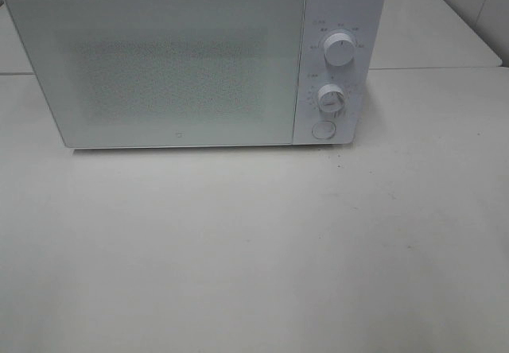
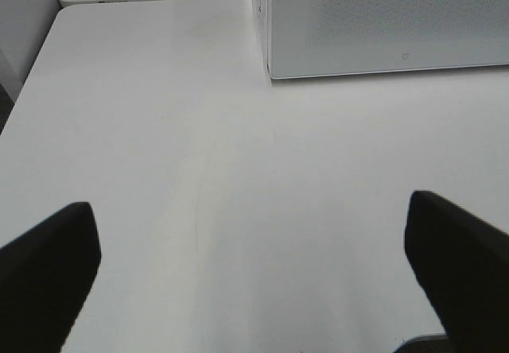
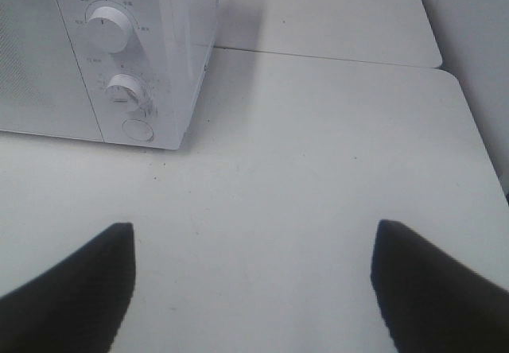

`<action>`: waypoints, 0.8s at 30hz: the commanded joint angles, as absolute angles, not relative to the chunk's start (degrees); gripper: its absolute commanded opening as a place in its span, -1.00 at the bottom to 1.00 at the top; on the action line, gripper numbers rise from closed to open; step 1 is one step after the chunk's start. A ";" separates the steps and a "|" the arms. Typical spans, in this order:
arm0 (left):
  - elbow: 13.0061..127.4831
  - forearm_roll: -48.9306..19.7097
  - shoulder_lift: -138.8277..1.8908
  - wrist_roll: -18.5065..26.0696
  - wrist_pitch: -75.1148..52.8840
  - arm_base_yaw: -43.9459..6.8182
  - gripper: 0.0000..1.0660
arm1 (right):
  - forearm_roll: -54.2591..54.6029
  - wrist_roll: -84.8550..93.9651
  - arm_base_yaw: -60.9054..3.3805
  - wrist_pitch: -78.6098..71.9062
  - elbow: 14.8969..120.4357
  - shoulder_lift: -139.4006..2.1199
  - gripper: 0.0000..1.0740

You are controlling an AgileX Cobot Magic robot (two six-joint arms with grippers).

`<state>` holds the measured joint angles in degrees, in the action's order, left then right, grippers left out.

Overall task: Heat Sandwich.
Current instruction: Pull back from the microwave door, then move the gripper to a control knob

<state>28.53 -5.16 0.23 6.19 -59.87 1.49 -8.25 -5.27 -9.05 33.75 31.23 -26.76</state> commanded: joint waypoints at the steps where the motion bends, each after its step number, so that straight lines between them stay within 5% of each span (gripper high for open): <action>1: 28.42 -5.44 1.78 6.02 -58.96 1.60 0.87 | -8.37 -6.25 -8.65 26.99 31.34 -32.60 0.42; 24: 28.42 -5.44 1.78 6.02 -58.96 1.60 0.87 | -8.54 -7.68 -8.65 -11.92 31.34 -65.49 0.42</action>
<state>28.53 -5.16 0.23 6.19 -59.87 1.49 -8.25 -7.62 -9.05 -7.91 31.23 -63.77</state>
